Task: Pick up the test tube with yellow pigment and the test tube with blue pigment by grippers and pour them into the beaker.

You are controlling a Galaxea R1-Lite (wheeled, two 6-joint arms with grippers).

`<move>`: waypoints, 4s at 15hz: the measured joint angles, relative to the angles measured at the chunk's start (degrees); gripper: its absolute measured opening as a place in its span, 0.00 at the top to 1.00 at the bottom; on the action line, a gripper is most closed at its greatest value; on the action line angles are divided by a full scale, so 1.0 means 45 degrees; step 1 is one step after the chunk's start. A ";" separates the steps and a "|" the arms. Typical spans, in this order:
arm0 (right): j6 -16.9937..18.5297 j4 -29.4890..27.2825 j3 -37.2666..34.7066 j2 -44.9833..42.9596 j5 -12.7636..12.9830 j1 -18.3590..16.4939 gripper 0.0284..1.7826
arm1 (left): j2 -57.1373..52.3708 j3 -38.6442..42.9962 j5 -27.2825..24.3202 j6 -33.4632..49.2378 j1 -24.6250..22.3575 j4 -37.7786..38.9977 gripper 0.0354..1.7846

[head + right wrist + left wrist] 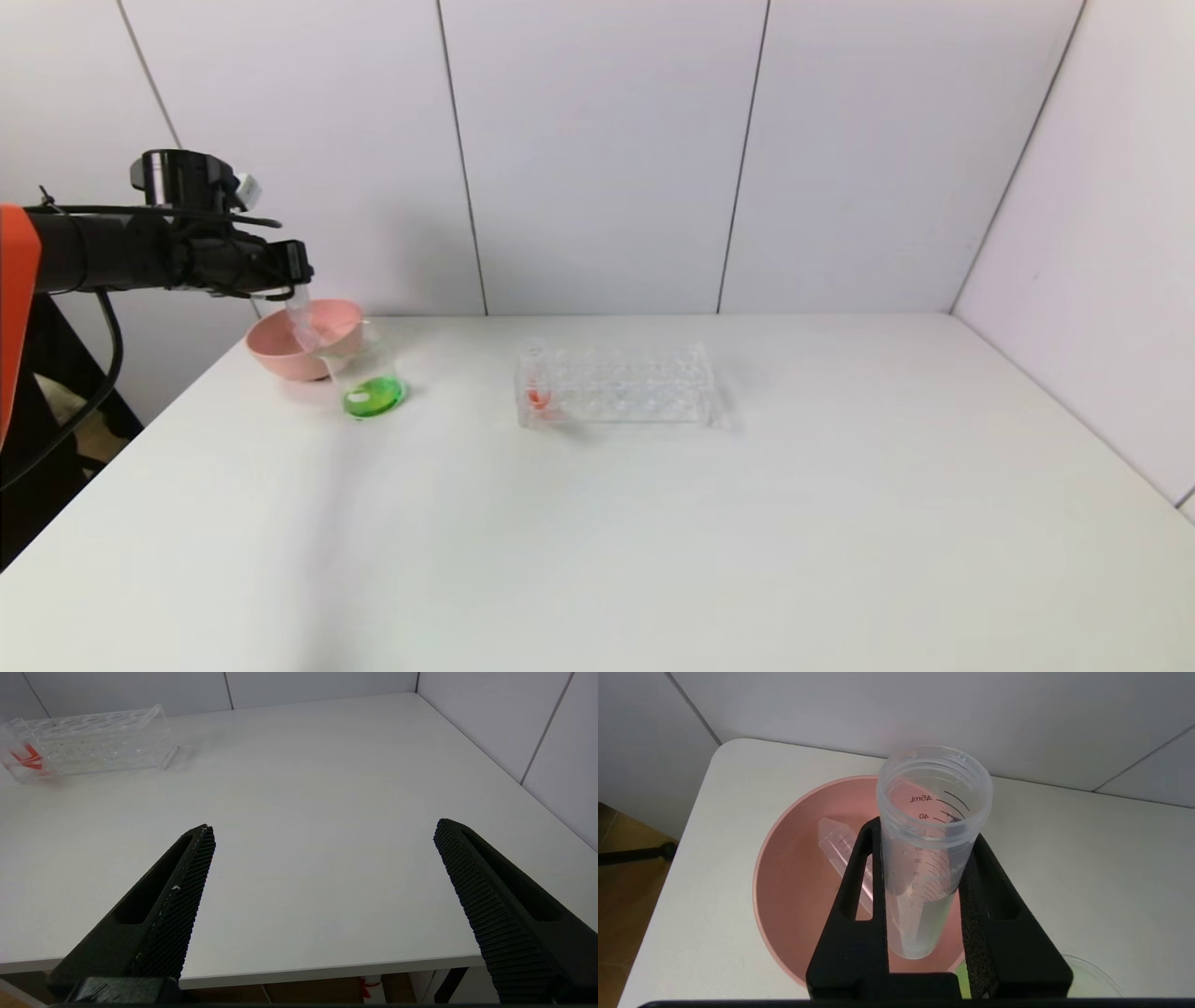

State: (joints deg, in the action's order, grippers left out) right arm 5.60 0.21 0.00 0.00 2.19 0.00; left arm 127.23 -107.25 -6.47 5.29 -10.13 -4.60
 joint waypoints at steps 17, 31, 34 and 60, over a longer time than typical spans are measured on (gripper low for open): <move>-0.0003 -0.0005 0.0000 0.0000 0.0000 0.0000 0.04 | -0.2568 0.0374 -0.0815 -0.0967 0.0263 -0.0247 0.01; -0.0008 -0.0005 0.0000 0.0000 0.0000 0.0000 0.04 | -1.9112 0.9319 -0.2254 -0.1371 0.1279 -0.3492 0.01; -0.0008 -0.0005 0.0000 0.0000 0.0000 0.0000 0.04 | -2.2902 1.1535 -0.2316 -0.1780 0.1837 -0.4557 0.01; -0.0008 -0.0005 0.0000 0.0000 0.0000 0.0000 0.04 | -2.8296 2.3829 0.1804 0.0016 0.2292 0.1230 0.01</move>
State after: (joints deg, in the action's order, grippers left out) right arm 5.56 0.18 0.00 0.00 2.19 0.00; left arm -0.10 -0.02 1.65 5.36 0.18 0.94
